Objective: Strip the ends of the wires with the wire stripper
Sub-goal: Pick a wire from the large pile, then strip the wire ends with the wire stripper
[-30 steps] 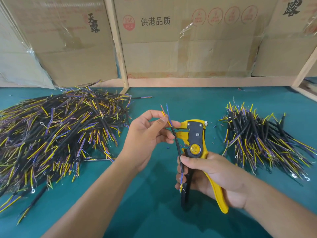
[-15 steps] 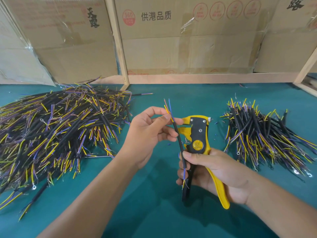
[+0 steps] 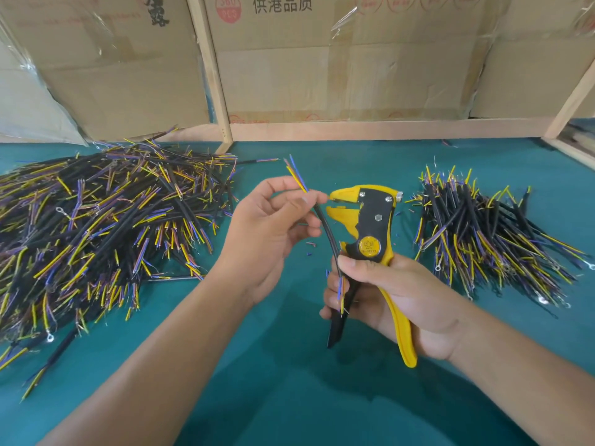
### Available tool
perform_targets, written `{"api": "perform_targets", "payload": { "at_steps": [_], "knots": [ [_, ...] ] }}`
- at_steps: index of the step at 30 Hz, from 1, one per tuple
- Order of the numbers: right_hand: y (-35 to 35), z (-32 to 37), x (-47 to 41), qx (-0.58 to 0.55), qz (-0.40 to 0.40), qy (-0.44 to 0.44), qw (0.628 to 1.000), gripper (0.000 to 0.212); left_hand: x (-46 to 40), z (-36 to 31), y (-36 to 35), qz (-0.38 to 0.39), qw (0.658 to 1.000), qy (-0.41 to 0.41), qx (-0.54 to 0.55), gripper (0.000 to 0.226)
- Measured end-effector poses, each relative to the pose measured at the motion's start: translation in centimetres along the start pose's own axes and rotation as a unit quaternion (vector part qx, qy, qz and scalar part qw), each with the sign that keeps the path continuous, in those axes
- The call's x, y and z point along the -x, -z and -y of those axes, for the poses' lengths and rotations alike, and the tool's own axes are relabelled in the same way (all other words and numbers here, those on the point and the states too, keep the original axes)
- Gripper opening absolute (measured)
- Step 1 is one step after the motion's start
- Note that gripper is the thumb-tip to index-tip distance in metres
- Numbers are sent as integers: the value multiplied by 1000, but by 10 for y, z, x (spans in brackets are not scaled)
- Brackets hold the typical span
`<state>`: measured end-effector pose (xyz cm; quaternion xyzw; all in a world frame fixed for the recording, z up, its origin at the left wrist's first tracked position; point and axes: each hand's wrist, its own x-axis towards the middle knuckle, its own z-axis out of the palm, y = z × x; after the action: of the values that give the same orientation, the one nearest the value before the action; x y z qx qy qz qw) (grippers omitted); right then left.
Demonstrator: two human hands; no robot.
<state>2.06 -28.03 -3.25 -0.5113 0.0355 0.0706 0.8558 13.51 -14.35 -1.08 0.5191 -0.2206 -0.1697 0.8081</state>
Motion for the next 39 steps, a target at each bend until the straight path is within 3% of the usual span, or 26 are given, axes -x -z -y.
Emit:
{"api": "perform_targets", "payload": {
  "at_steps": [16, 18, 20, 21, 23, 26, 28, 30, 33, 39],
  "knots": [
    [4, -2, -1, 45, 24, 58, 997, 9, -6, -2, 7, -93, 993, 44, 60, 20],
    [6, -2, -2, 65, 17, 75, 995, 9, -7, 2, 9, -157, 982, 26, -105, 30],
    [7, -3, -2, 83, 8, 86, 993, 10, -7, 3, 15, -195, 906, -66, -369, 42],
    [7, -3, -3, 89, 4, 87, 992, 11, -5, 0, 17, -161, 862, -147, -457, 42],
    [7, -3, -3, 91, 0, 87, 992, 11, -2, -5, 18, -13, 799, -257, -543, 34],
    [7, -1, -3, 79, -8, 83, 993, 11, 3, -5, 16, 161, 769, -229, -574, 32],
    [6, 1, -3, 62, -8, 79, 995, 10, 5, -2, 14, 216, 752, -219, -583, 31],
    [5, 3, -2, 36, -10, 68, 997, 11, 7, -1, 13, 233, 766, -225, -556, 18],
    [4, 6, -2, -5, 1, 53, 999, 10, 9, -2, 11, 241, 831, -180, -468, 2],
    [6, 12, 0, -29, 11, 47, 998, 11, 13, 2, 8, 279, 904, -104, -308, 11]
  ]
}}
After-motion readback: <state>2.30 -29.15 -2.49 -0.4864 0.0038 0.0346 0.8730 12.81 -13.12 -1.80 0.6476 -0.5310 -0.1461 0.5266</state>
